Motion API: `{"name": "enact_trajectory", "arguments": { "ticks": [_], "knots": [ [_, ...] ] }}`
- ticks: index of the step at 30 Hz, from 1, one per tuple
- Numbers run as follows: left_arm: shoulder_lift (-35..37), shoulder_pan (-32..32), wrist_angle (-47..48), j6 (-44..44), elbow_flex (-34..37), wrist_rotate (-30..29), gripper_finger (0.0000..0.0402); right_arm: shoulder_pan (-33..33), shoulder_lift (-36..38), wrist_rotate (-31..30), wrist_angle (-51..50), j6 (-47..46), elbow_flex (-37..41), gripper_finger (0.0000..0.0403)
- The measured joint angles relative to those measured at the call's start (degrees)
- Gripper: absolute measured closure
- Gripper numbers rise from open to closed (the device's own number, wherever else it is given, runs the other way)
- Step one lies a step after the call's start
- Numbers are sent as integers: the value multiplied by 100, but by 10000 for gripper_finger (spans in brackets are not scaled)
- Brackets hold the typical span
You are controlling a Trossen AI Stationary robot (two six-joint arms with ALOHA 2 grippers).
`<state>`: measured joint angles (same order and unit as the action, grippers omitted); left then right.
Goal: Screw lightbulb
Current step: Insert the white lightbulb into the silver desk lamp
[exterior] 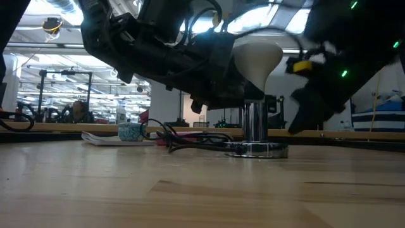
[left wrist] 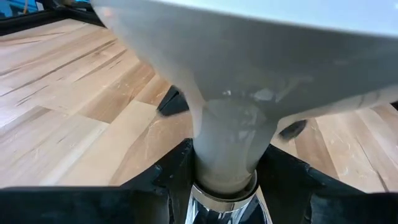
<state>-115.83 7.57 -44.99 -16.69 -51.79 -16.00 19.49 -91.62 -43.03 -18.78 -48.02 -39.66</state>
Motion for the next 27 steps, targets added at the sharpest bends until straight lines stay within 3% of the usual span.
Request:
{"name": "enact_trajectory", "arguments": {
  "ticks": [4,8,15,27],
  "knots": [
    [0,-96,-33,0,4,-26,251,427,503,42,-33,-349,0,402],
    [-9,-237,-143,6,9,-75,251,841,606,64,606,-617,0,402],
    [-9,-460,-151,13,9,-110,251,1084,204,31,2012,-581,-7,395],
    [-9,-491,-149,61,9,-119,251,1047,-414,54,2916,-580,-7,334]
  ]
}}
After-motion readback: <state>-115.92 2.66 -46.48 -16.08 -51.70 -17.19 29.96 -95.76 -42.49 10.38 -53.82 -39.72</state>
